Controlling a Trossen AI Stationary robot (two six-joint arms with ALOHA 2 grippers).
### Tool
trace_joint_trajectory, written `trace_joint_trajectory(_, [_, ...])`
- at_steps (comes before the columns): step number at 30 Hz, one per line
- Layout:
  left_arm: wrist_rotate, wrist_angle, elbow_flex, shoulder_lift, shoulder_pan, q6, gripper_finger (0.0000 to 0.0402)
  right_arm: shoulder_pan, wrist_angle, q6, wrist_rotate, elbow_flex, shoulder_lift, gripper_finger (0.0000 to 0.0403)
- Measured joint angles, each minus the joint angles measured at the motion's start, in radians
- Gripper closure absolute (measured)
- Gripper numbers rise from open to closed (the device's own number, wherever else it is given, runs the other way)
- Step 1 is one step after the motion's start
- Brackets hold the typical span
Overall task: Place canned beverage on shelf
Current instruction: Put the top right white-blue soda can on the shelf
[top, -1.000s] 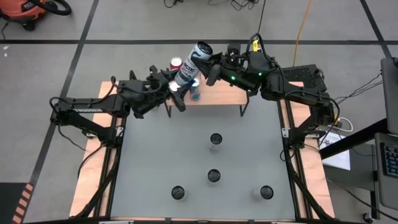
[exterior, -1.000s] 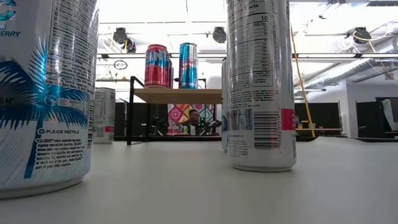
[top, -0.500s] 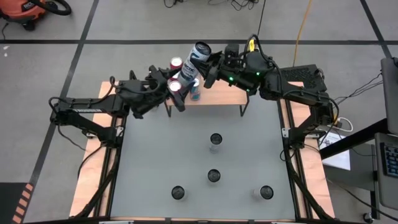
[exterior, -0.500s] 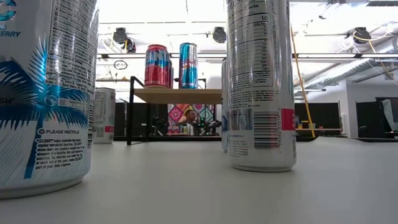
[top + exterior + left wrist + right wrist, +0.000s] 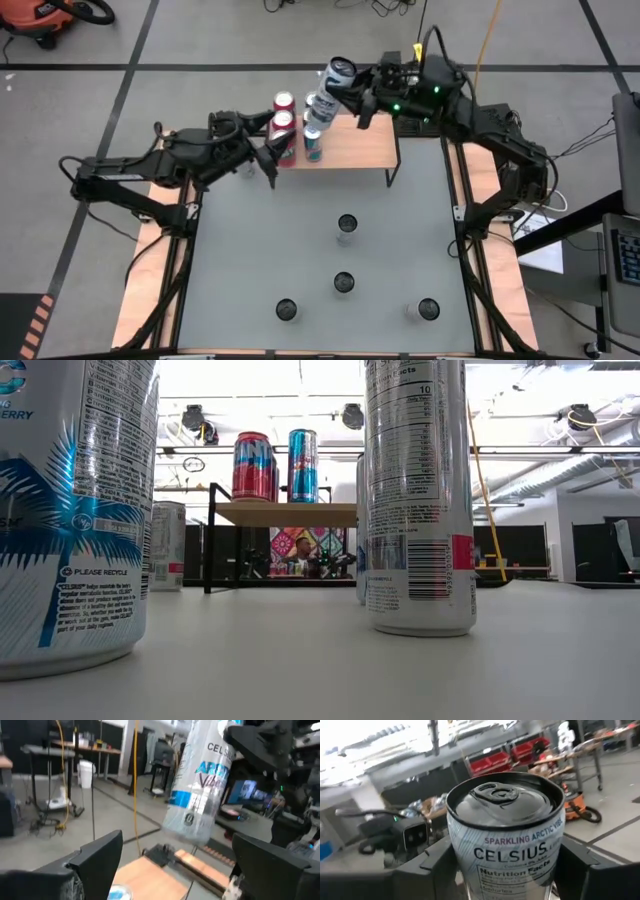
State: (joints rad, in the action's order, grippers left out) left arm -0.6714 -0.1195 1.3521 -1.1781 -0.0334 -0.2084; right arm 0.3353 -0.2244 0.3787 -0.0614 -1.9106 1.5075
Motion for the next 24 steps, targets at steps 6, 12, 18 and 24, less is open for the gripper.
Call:
trace_joint_trajectory(6, [-0.038, -0.152, 0.000, 0.055, 0.000, -0.139, 0.0029, 0.165, -0.016, 0.024, -0.277, 0.000, 0.003, 0.0177])
trace_joint_trajectory(12, [-0.094, -0.208, 0.000, 0.070, 0.000, -0.179, 0.0029, 0.312, -0.042, 0.006, -0.488, -0.002, 0.010, 0.0177])
trace_joint_trajectory(18, [-0.117, -0.245, 0.000, 0.069, 0.005, -0.176, 0.0029, 0.421, -0.039, -0.058, -0.706, -0.001, 0.010, 0.0177])
trace_joint_trajectory(24, [-0.158, -0.262, 0.000, 0.069, 0.007, -0.178, 0.0030, 0.483, -0.044, -0.107, -0.831, -0.001, 0.029, 0.0177])
